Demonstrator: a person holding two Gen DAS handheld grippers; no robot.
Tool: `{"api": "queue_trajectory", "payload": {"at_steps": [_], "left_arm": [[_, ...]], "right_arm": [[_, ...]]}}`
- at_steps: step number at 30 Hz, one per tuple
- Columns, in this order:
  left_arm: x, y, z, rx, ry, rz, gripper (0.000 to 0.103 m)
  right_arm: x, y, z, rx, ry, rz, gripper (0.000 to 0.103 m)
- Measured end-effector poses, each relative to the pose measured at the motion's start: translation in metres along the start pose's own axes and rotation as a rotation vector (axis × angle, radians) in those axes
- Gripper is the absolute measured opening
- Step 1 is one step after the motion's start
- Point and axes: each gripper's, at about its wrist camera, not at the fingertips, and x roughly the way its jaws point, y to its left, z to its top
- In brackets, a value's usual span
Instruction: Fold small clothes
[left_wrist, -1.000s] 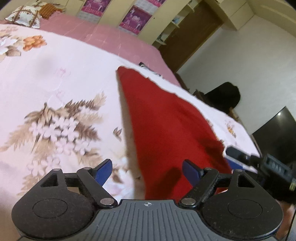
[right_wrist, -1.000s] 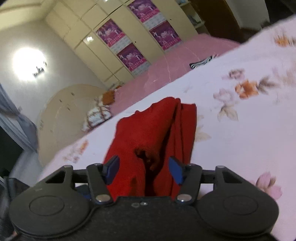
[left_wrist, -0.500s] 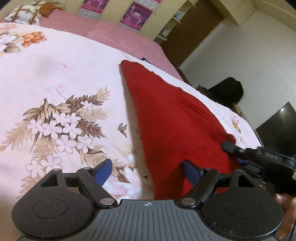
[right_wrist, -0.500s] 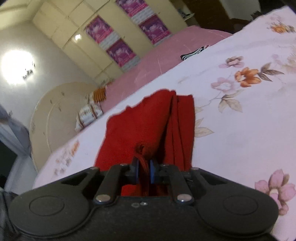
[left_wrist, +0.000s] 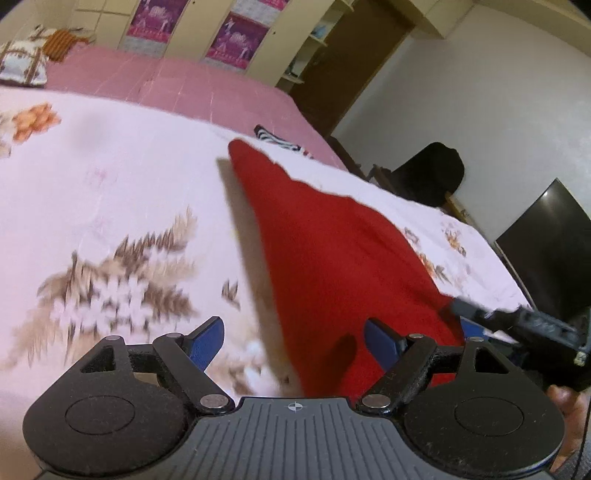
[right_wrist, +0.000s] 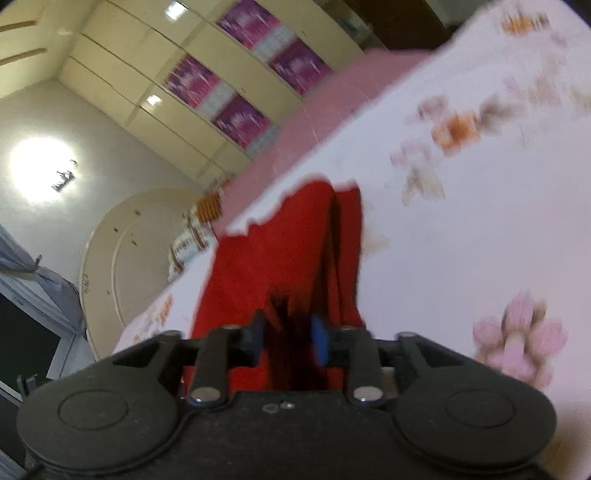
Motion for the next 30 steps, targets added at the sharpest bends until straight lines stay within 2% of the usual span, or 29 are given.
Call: {"api": "queue_trajectory", "payload": {"at_steps": [2,6,8,12,14,17,19,21,22,24,26,30], "left_arm": [[0.007,-0.001,0.008,0.007,0.0,0.002,0.082],[0.025,0.003,0.02,-0.03,0.017,0.007,0.082],[0.033,0.003,0.023,-0.038,0.022,0.011,0.082],[0.044,0.003,0.023,-0.05,0.028,0.008,0.082],[0.046,0.003,0.021,-0.055,0.023,0.011,0.082],[0.048,-0.002,0.022,-0.027,0.009,0.019,0.082],[0.053,-0.007,0.023,0.007,0.024,0.031,0.082],[0.06,-0.011,0.023,0.027,0.056,0.058,0.082],[0.061,-0.013,0.024,0.029,0.061,0.059,0.082],[0.059,-0.015,0.025,0.046,0.063,0.067,0.082],[0.058,-0.013,0.025,0.042,0.067,0.059,0.082],[0.057,-0.01,0.026,0.016,0.068,0.049,0.082]], "right_arm": [[0.004,0.0,0.013,-0.007,-0.032,-0.004,0.043],[0.047,-0.006,0.043,0.021,0.013,-0.016,0.043],[0.068,-0.008,0.051,0.02,0.038,-0.034,0.042],[0.087,-0.007,0.053,-0.055,0.026,-0.087,0.039],[0.085,0.0,0.048,-0.141,0.011,-0.097,0.015],[0.066,0.019,0.036,-0.311,-0.074,-0.15,0.008],[0.057,0.026,0.024,-0.398,-0.131,-0.196,0.008],[0.07,0.017,0.021,-0.386,-0.08,-0.269,0.009],[0.075,0.01,0.021,-0.36,-0.058,-0.274,0.01],[0.069,0.006,0.029,-0.294,-0.057,-0.212,0.021],[0.062,-0.001,0.038,-0.21,-0.058,-0.12,0.038],[0.074,-0.019,0.061,-0.062,-0.023,-0.042,0.037]]}}
